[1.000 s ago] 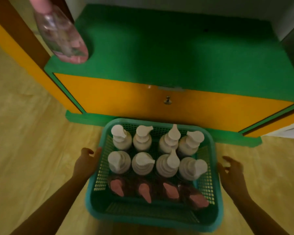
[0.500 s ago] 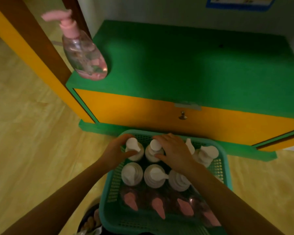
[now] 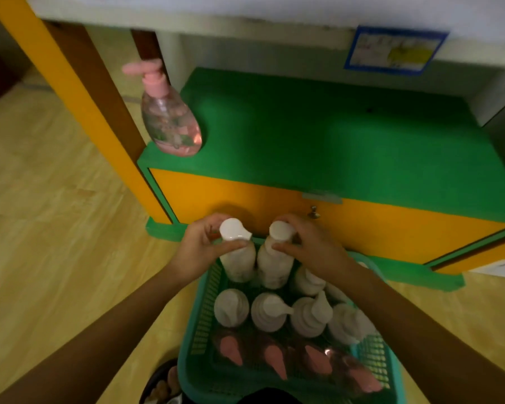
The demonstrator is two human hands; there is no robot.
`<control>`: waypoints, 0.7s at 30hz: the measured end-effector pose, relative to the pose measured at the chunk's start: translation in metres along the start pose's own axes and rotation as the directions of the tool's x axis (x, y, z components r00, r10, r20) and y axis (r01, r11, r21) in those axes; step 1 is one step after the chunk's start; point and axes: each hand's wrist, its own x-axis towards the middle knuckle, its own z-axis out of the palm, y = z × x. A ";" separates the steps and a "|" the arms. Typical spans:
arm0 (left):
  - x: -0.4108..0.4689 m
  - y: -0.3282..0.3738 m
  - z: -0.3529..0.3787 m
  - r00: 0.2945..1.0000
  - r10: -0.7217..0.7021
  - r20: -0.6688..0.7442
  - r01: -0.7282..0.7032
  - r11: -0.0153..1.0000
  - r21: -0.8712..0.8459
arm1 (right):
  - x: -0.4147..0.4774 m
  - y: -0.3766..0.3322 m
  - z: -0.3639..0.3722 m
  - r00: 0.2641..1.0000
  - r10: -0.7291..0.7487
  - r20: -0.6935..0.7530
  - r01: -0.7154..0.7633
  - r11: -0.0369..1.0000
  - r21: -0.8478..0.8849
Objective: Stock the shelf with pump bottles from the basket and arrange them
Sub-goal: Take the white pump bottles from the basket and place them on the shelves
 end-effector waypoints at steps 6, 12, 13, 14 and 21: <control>-0.006 0.099 -0.037 0.997 0.059 -0.056 -0.065 0.992 -0.105 | -0.011 -0.067 -0.080 0.987 -0.080 -0.137 0.098 0.987 0.127; -0.015 0.199 -0.074 0.982 0.177 -0.070 -0.181 0.982 -0.054 | -0.025 -0.147 -0.152 0.953 -0.245 -0.177 0.269 0.955 0.126; -0.017 0.215 -0.080 0.977 0.195 -0.082 -0.200 0.978 -0.057 | -0.027 -0.158 -0.164 0.945 -0.270 -0.184 0.293 0.949 0.116; -0.019 0.231 -0.086 0.974 0.207 -0.097 -0.214 0.975 -0.065 | -0.029 -0.169 -0.175 0.940 -0.283 -0.191 0.307 0.945 0.111; -0.034 0.328 -0.123 0.935 0.310 -0.170 -0.321 0.946 -0.037 | -0.040 -0.246 -0.242 0.900 -0.373 -0.225 0.390 0.921 0.030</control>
